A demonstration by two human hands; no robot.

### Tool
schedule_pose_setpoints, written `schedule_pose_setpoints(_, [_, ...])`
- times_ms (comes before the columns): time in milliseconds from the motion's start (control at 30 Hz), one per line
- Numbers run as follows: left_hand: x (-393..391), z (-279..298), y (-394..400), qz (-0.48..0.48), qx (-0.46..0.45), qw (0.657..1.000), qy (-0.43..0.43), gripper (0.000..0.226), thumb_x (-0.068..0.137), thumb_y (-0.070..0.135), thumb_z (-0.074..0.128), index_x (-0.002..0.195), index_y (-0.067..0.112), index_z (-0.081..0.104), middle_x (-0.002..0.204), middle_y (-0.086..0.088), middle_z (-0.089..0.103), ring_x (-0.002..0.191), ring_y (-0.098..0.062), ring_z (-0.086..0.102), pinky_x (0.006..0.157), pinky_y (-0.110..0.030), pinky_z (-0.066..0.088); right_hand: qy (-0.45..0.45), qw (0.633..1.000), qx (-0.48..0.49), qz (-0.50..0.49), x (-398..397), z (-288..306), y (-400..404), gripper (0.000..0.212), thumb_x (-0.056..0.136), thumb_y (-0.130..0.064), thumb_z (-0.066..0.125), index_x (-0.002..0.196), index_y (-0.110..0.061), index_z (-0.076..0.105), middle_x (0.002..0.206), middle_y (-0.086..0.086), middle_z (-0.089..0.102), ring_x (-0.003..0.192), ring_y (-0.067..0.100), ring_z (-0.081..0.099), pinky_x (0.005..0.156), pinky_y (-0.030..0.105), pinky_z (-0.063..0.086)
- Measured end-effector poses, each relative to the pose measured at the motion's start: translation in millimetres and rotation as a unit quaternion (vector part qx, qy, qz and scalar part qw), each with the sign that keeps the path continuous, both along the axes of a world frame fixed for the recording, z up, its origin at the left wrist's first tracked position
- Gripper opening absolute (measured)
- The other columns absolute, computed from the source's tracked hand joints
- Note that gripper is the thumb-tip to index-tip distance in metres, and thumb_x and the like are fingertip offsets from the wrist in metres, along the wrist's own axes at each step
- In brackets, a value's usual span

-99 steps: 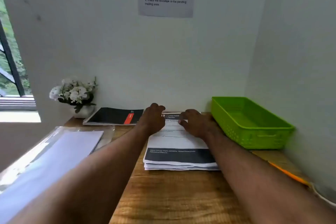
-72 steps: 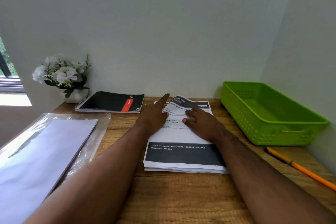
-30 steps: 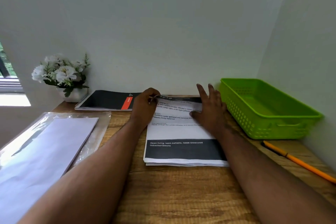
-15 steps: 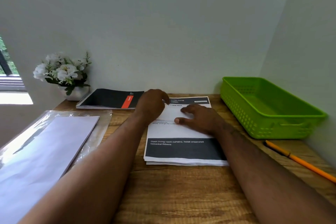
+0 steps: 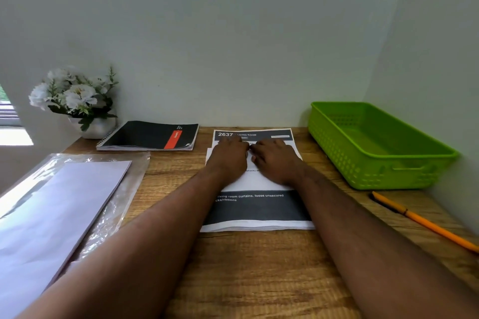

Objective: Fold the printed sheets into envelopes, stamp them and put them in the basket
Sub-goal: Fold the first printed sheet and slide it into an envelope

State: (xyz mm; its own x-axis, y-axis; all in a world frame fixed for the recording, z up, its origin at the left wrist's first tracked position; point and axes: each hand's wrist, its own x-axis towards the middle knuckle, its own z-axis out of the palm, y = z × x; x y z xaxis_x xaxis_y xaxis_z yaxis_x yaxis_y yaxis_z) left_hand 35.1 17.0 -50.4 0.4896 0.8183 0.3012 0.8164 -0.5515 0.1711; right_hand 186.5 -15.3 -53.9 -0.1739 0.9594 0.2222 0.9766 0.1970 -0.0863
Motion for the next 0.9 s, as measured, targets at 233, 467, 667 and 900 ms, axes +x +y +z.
schedule_pose_setpoints(233, [1.4,2.2,-5.7,0.009,0.013,0.999,0.038,0.033,0.096,0.014,0.036,0.121,0.012,0.057,0.126,-0.011,0.050,0.117,-0.036,0.046,0.093,-0.041,0.039,0.011,0.999,0.006,-0.034,-7.4,2.8,1.0,0.037,0.098,-0.033,0.031,0.123,-0.023,0.056,0.129,0.002,0.052,0.120,0.031,0.047,0.098,0.047,0.040])
schedule_pose_setpoints(467, [2.5,7.4,-11.7,0.026,0.008,0.997,0.070,0.033,0.094,0.010,0.037,0.122,0.011,0.055,0.129,-0.010,0.046,0.116,-0.037,0.044,0.085,-0.041,0.042,0.001,0.998,0.011,-0.057,-8.1,7.1,-4.7,0.031,0.092,-0.021,0.037,0.114,-0.014,0.058,0.123,0.009,0.053,0.114,0.033,0.050,0.092,0.043,0.044])
schedule_pose_setpoints(667, [3.9,12.2,-15.2,0.021,-0.003,0.995,0.098,0.040,0.091,0.005,0.033,0.128,0.007,0.050,0.136,-0.012,0.040,0.119,-0.038,0.043,0.093,-0.044,0.041,-0.074,0.980,0.007,-0.187,28.8,21.3,-21.0,0.029,0.087,-0.013,0.042,0.106,-0.007,0.064,0.112,0.018,0.063,0.101,0.034,0.061,0.083,0.035,0.047])
schedule_pose_setpoints(900, [17.5,18.1,-16.8,0.001,-0.001,0.986,0.165,0.040,0.099,0.021,0.033,0.138,0.016,0.043,0.138,-0.015,0.040,0.126,-0.042,0.039,0.098,-0.050,0.044,0.010,0.996,0.078,-0.047,8.6,13.3,-12.2,0.030,0.098,-0.018,0.039,0.117,-0.004,0.058,0.129,0.018,0.055,0.119,0.033,0.050,0.099,0.037,0.032])
